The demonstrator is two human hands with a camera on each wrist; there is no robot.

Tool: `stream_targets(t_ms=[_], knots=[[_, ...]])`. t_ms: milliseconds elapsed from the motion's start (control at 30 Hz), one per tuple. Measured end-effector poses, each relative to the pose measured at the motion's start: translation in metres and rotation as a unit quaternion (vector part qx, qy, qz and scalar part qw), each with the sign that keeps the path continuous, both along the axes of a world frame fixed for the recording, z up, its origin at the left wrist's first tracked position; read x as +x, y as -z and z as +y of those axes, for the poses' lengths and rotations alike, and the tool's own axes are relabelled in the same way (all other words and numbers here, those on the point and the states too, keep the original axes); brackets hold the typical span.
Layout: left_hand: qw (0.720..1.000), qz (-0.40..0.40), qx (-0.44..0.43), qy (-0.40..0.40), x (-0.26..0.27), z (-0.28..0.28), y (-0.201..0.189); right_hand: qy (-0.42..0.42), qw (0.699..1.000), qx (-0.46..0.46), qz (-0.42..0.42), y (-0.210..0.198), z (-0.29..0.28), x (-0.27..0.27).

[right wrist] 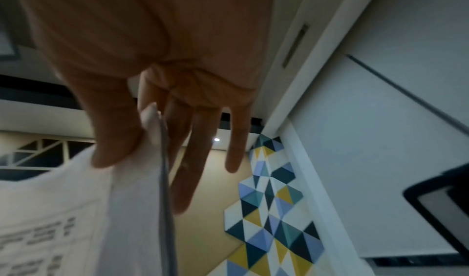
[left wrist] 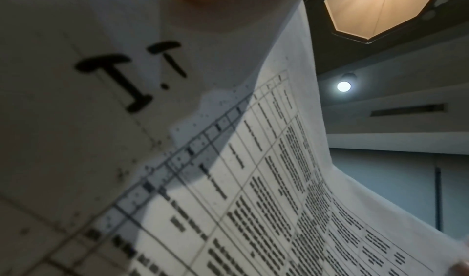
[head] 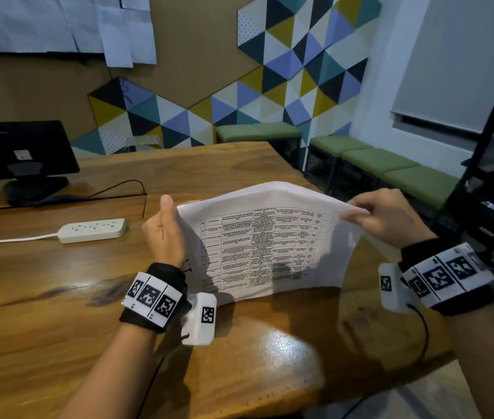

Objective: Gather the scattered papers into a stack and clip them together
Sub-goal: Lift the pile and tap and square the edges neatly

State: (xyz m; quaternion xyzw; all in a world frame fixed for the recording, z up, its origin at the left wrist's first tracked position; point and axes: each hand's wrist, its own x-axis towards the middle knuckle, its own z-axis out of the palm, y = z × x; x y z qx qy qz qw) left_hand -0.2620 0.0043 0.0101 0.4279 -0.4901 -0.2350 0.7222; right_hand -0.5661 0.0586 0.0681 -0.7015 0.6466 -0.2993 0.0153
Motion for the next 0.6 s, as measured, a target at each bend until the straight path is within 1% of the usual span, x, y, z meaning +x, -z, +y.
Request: stream_targets(t_ms=[67, 133, 167, 200, 267, 333, 367, 400, 433, 467, 500, 533, 567, 600], knots=[[1.0, 0.015, -0.004, 0.007, 0.001, 0.004, -0.003, -0.012, 0.997, 0.077, 0.017, -0.018, -0.009, 0.013], [1.0, 0.024, -0.002, 0.011, -0.002, 0.007, -0.013, -0.043, 0.986, 0.14, 0.084, -0.029, -0.025, 0.029], [1.0, 0.018, 0.001, 0.015, -0.004, 0.008, -0.019, -0.064, 0.98, 0.157, 0.107, -0.032, -0.034, 0.039], [1.0, 0.006, 0.006, 0.028, -0.006, 0.008, -0.023, -0.083, 0.976, 0.165, 0.114, -0.033, -0.038, 0.05], [0.999, -0.031, 0.021, 0.033, 0.001, -0.002, -0.025, -0.107, 0.978, 0.157, 0.086, -0.029, -0.048, 0.061], [0.995, -0.079, 0.049, 0.042, 0.015, -0.009, -0.023, -0.109, 0.987, 0.114, 0.036, -0.021, -0.055, 0.062], [0.988, -0.133, 0.075, 0.002, 0.024, -0.012, -0.018, -0.11, 0.99, 0.084, 0.004, -0.018, -0.056, 0.061], [0.97, -0.206, 0.117, -0.055, 0.033, -0.012, -0.015, -0.11, 0.992, 0.056, -0.029, -0.014, -0.057, 0.058], [0.946, -0.257, 0.162, -0.109, 0.041, -0.012, -0.011, -0.108, 0.991, 0.035, -0.067, -0.01, -0.058, 0.054], [0.939, -0.255, 0.185, -0.139, 0.047, -0.012, -0.008, -0.106, 0.988, 0.021, -0.111, -0.006, -0.058, 0.051], [0.944, -0.227, 0.192, -0.145, 0.049, -0.01, -0.011, -0.107, 0.98, 0.012, -0.166, -0.002, -0.058, 0.05], [0.962, -0.168, 0.181, -0.113, 0.049, -0.008, -0.015, -0.115, 0.968, 0.001, -0.225, 0.002, -0.057, 0.051], [0.983, -0.084, 0.158, -0.052, 0.049, -0.01, -0.019, -0.122, 0.95, -0.016, -0.286, 0.008, -0.057, 0.053], [0.99, -0.001, 0.14, 0.025, 0.046, -0.009, -0.029, -0.129, 0.929, -0.031, -0.345, 0.014, -0.057, 0.057]])
